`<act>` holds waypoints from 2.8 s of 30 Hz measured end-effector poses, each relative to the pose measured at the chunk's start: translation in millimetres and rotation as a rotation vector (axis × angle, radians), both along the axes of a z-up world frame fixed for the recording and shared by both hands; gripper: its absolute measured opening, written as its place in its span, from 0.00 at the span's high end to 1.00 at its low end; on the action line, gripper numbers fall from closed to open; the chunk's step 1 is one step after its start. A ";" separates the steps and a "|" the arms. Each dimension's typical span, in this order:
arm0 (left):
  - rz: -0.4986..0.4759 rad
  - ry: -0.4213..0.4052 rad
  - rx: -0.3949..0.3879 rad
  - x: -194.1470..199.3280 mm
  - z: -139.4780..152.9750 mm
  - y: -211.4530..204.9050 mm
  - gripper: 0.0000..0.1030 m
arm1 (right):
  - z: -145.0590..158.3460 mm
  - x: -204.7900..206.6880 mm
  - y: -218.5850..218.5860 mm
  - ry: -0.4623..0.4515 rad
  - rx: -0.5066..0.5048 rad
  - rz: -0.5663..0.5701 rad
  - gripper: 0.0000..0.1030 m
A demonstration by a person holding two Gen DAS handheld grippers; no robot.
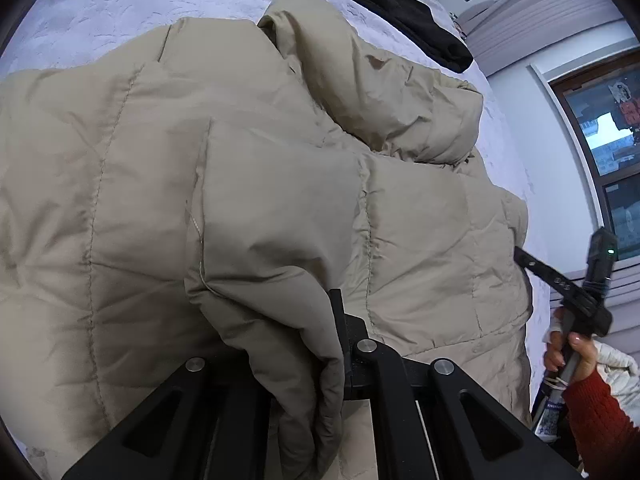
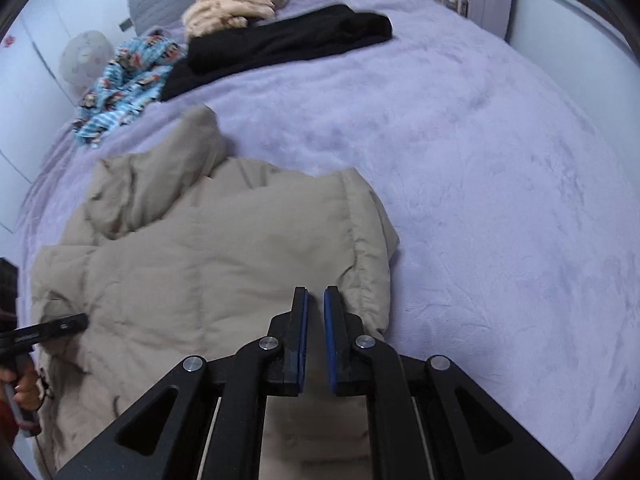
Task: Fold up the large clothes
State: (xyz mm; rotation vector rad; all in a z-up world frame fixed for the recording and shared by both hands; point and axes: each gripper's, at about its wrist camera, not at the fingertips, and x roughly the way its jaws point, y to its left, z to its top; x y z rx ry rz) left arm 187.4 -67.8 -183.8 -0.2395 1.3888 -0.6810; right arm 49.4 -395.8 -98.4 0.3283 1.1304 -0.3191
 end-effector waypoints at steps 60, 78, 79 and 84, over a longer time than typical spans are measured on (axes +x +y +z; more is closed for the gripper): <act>0.181 -0.270 0.415 -180.4 106.0 32.5 0.00 | 34.8 -169.1 28.5 0.045 0.257 -0.084 0.42; 0.154 -0.186 0.466 -254.0 115.7 105.8 0.00 | 33.6 -251.6 104.9 0.055 0.437 -0.187 0.17; 0.154 -0.181 0.465 -256.4 116.1 109.3 0.00 | 34.8 -255.1 108.9 0.049 0.443 -0.192 0.17; 0.146 -0.167 0.461 -267.1 117.4 129.2 0.00 | 35.0 -276.4 127.7 0.024 0.493 -0.244 0.17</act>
